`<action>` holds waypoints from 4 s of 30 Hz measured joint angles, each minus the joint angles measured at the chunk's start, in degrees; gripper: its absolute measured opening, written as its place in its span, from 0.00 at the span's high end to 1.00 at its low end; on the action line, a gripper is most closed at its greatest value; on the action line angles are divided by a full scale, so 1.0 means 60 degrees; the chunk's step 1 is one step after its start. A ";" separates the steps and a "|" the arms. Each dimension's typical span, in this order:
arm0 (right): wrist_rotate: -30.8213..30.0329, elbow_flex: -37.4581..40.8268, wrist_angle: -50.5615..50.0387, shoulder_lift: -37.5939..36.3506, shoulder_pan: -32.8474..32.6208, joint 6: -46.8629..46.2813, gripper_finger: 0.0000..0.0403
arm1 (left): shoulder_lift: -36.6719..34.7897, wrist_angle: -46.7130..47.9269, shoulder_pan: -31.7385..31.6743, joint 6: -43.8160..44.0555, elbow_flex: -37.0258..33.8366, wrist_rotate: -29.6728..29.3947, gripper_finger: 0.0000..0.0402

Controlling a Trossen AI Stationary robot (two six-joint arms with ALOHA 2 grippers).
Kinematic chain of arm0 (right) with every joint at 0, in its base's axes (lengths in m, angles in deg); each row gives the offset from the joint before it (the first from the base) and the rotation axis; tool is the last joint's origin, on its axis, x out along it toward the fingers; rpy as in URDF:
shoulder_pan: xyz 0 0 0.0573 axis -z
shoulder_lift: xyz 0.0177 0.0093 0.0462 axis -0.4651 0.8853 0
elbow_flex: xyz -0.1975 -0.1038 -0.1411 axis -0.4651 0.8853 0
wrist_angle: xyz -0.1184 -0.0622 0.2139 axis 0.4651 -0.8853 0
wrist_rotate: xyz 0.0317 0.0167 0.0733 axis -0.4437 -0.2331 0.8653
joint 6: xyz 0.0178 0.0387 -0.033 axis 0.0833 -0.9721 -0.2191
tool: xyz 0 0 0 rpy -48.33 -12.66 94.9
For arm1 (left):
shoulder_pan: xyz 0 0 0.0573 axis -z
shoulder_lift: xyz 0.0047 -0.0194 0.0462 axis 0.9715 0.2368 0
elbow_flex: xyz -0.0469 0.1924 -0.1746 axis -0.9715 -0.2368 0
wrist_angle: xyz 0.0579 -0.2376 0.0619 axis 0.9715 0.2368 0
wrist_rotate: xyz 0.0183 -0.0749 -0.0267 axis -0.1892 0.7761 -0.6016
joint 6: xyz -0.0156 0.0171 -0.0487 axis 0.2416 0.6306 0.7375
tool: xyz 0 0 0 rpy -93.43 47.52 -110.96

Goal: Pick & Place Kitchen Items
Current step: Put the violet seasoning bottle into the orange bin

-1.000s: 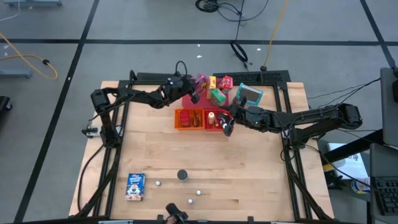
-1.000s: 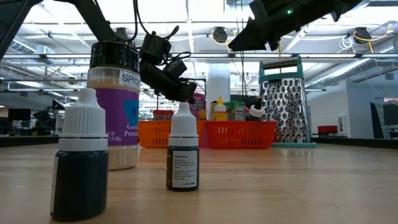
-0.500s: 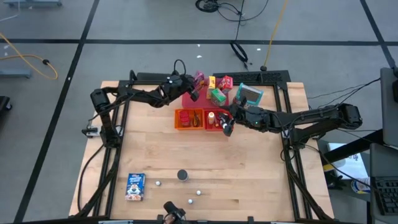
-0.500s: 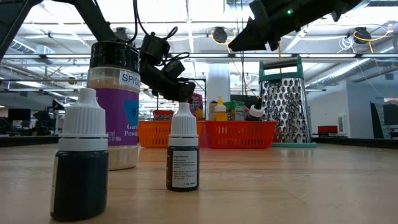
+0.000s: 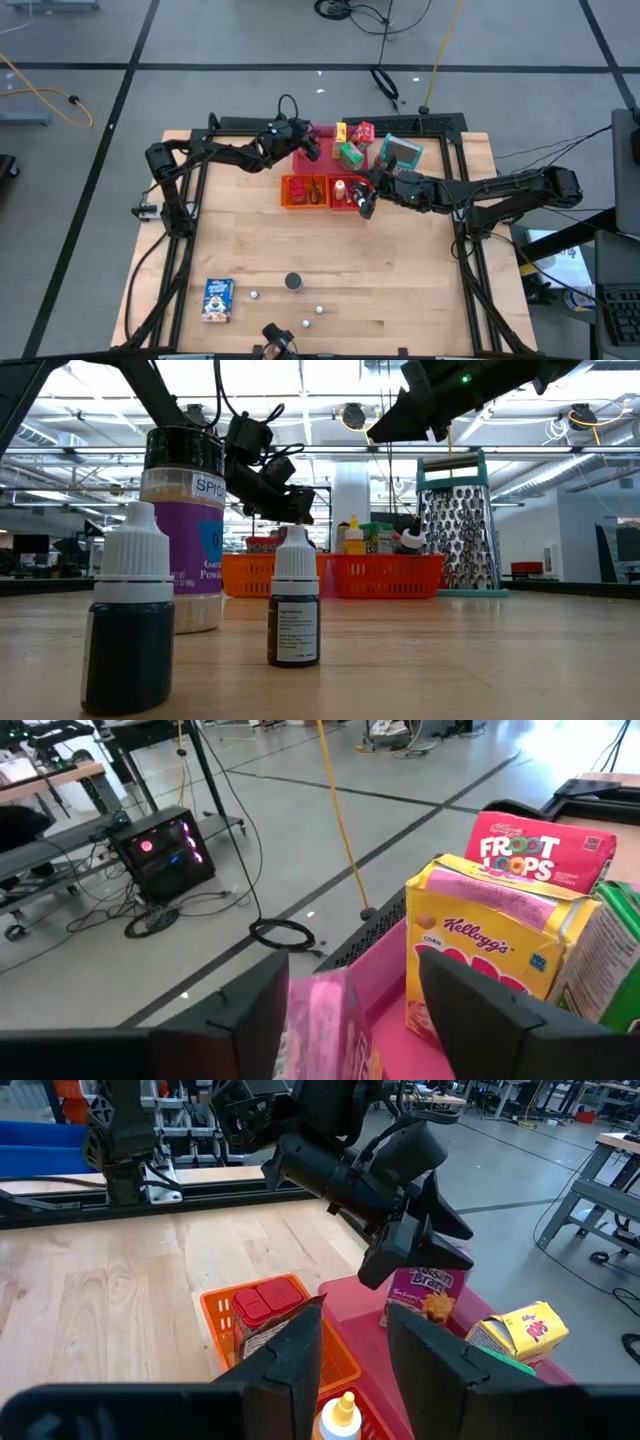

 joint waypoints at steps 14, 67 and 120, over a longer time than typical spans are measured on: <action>0.0000 0.0000 -0.0170 0.0000 0.0000 -0.0004 0.74 | -0.1651 0.1663 0.0271 -0.0685 -0.0004 0.0113 0.42; 0.0004 0.0000 -0.0209 0.0004 0.0000 -0.0259 0.74 | -0.5243 0.6076 0.9475 0.3559 -0.2374 0.1247 0.49; 0.0004 -0.0004 -0.0216 0.0004 0.0000 -0.0262 0.74 | -0.2497 0.3367 1.0471 0.4505 -0.2415 0.0244 0.30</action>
